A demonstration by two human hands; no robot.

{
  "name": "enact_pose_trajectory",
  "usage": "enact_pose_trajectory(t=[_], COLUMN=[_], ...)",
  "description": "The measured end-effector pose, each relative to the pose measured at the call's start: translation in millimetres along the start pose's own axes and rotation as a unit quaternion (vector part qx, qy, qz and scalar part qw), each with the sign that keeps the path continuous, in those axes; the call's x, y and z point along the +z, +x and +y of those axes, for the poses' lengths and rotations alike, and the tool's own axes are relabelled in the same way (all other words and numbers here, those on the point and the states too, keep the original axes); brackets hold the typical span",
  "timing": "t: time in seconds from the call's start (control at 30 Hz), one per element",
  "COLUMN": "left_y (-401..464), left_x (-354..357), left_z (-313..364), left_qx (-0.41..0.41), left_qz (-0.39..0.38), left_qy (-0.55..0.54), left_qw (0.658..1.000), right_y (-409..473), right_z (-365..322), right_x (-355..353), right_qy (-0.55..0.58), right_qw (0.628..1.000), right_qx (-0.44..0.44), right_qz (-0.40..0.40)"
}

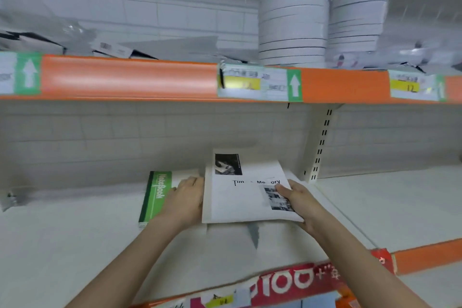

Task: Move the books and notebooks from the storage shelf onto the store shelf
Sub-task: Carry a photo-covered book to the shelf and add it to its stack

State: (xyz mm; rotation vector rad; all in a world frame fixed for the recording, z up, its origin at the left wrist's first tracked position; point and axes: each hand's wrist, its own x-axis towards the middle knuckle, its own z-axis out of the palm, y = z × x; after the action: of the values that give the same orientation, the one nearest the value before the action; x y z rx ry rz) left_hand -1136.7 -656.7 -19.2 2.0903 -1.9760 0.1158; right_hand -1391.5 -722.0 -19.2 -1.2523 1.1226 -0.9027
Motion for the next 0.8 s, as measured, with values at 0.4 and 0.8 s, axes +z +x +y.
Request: enact_pose_trajectory(t=[0.4, 0.8], left_y=[7.5, 14.1], left_x=[2.3, 11.1], left_z=[27.6, 56.7], left_qx=[-0.017, -0.051], left_qz=[-0.022, -0.01], left_qy=[0.013, -0.007], left_qw=[1.0, 0.999], right_y=[9.1, 31.2], right_z=[9.2, 7.9], right_x=[-27.6, -67.1], right_qy=[0.017, -0.019], right_qw=[1.0, 0.999], right_qx=[0.008, 0.033], right_qz=[0.007, 0.003])
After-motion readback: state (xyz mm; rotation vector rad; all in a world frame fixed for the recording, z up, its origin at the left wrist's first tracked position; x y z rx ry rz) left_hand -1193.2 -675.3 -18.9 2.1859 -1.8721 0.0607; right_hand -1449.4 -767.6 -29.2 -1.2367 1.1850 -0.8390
